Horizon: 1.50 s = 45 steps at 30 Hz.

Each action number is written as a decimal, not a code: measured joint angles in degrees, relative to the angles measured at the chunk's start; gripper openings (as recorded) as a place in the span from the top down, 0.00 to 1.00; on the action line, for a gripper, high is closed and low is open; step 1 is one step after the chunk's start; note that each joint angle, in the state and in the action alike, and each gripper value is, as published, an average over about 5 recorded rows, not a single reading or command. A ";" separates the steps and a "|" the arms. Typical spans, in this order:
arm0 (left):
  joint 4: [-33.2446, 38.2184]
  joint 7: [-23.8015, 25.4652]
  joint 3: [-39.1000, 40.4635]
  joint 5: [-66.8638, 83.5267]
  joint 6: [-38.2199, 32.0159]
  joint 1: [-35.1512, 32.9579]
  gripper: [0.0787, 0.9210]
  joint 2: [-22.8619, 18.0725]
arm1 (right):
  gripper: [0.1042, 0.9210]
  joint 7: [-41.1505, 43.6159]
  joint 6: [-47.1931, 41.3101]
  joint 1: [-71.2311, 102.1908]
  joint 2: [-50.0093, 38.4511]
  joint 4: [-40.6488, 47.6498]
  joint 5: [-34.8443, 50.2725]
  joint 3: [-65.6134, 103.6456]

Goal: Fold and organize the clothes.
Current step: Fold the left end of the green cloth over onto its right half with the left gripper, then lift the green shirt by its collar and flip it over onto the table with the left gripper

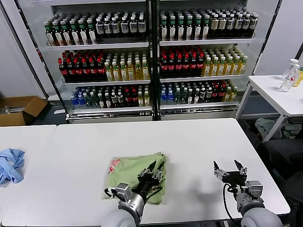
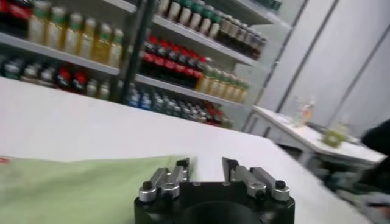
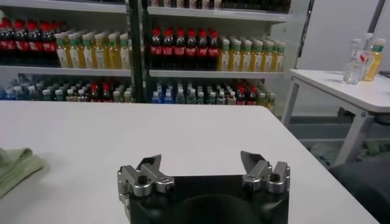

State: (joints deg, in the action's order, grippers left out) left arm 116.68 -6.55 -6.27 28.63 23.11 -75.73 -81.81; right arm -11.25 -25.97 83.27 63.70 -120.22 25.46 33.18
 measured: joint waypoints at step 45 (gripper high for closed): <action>-11.31 4.37 -21.70 18.86 1.19 -2.26 0.58 5.52 | 0.12 -0.01 0.83 3.67 2.56 -3.38 -1.47 1.65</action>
State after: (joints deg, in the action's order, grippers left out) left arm 105.38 -2.18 -27.97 47.50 24.29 -77.99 -76.29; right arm -11.26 -25.15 86.95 66.25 -123.61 23.99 34.82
